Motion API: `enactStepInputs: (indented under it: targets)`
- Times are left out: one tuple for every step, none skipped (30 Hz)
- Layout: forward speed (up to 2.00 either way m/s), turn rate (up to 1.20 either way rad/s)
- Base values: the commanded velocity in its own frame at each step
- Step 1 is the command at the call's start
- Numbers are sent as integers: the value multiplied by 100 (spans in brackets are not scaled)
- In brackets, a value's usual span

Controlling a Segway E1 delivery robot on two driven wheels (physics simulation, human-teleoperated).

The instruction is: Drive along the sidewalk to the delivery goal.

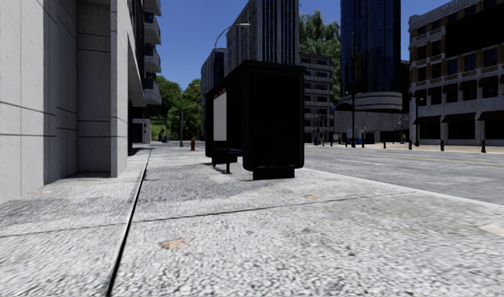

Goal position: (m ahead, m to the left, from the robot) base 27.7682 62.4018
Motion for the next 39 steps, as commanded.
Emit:
enactStepInputs:
  targets:
    - [200, 85]
    - [200, 77]
    - [200, 29]
    - [200, 18]
    - [200, 18]
    - [200, 8]
    - [200, 1]
    - [200, 0]
    - [200, 0]
    - [200, 0]
    - [200, 0]
    - [200, 0]
    - [200, 0]
    - [200, 0]
    - [200, 0]
    - [200, 0]
    - [200, 0]
    - [200, 0]
    - [200, 0]
    - [200, 6]
    - [200, 29]
    - [200, 29]
    - [200, 76]
    - [200, 120]
    - [200, 120]
    - [200, 120]
    - [200, 120]
    - [200, 86]
    - [200, 47]
    - [200, 37]
    - [200, 13]
    - [200, 13]
    - [200, 3]
    - [200, 0]
    - [200, 0]
    - [200, 0]
    - [200, 0]
    - [200, 0]
    - [200, 0]
